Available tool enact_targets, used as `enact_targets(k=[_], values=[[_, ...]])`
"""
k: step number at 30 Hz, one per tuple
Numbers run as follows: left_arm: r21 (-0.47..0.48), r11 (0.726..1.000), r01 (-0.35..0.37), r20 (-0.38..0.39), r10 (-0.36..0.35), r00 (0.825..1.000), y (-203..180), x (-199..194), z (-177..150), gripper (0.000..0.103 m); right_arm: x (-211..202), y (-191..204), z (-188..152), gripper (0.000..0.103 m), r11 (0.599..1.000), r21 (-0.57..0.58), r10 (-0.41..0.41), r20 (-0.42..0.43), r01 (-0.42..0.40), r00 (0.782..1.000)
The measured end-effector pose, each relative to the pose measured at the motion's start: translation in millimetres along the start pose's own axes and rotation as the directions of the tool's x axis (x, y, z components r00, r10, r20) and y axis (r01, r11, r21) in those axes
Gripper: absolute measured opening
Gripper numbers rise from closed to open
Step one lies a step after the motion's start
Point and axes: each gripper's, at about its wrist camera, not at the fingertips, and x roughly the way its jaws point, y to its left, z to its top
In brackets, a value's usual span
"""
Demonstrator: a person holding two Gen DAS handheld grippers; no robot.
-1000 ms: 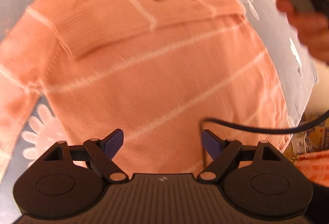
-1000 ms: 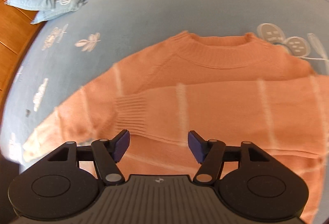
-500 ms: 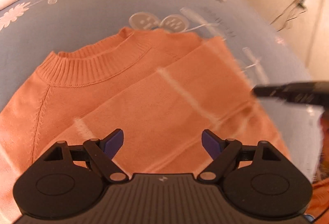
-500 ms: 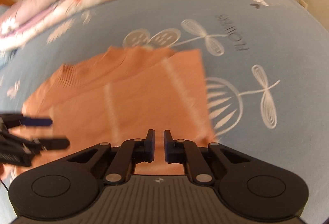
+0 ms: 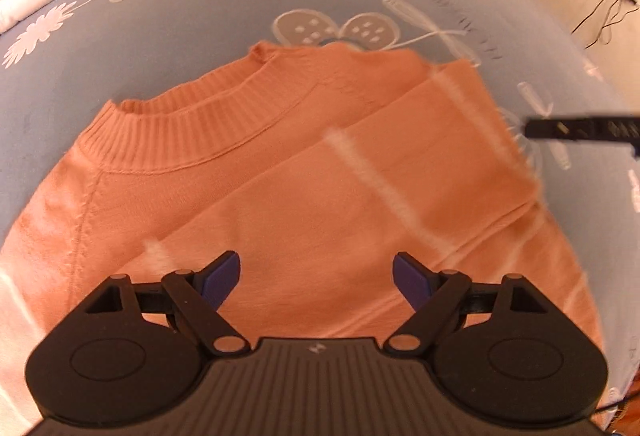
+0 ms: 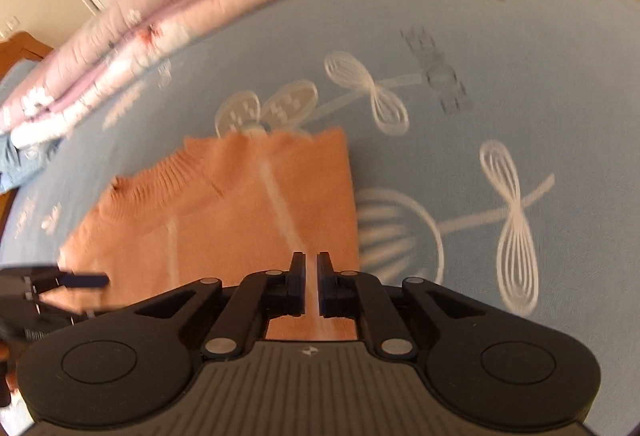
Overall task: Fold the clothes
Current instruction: 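Grasp the sweater's side edge with the right gripper, then fold the gripped side edge over toward the sweater's middle with the right gripper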
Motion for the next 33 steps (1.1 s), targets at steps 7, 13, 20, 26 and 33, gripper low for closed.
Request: enact_targets(k=[7, 13, 20, 26, 33], values=[[0.069, 0.998, 0.015, 0.002, -0.015, 1.0, -37.3, 6.2, -5.2, 0.084, 59.5, 7.5, 40.7, 0.008, 0.995, -0.05, -0.084, -0.01, 0.083, 0.996], [-0.011, 1.0, 0.029, 0.011, -0.029, 1.0, -33.3, 12.7, -9.5, 0.084, 56.6, -21.2, 42.7, 0.01, 0.991, 0.041, -0.122, -0.042, 0.124, 0.992], [-0.023, 0.998, 0.051, 0.006, -0.051, 0.999, -32.6, 11.5, -9.6, 0.084, 46.2, -13.5, 57.3, 0.052, 0.998, 0.01, -0.069, 0.039, 0.068, 0.997], [-0.024, 0.998, 0.06, 0.005, -0.06, 0.998, -30.0, 12.7, -11.9, 0.085, 56.5, -61.1, 39.6, 0.055, 0.981, 0.184, 0.065, 0.013, -0.066, 0.998], [0.004, 0.998, 0.061, -0.007, -0.061, 0.998, -32.4, 15.3, -11.6, 0.088, 79.9, -80.1, 42.8, 0.046, 0.931, 0.223, 0.301, -0.021, -0.289, 0.953]])
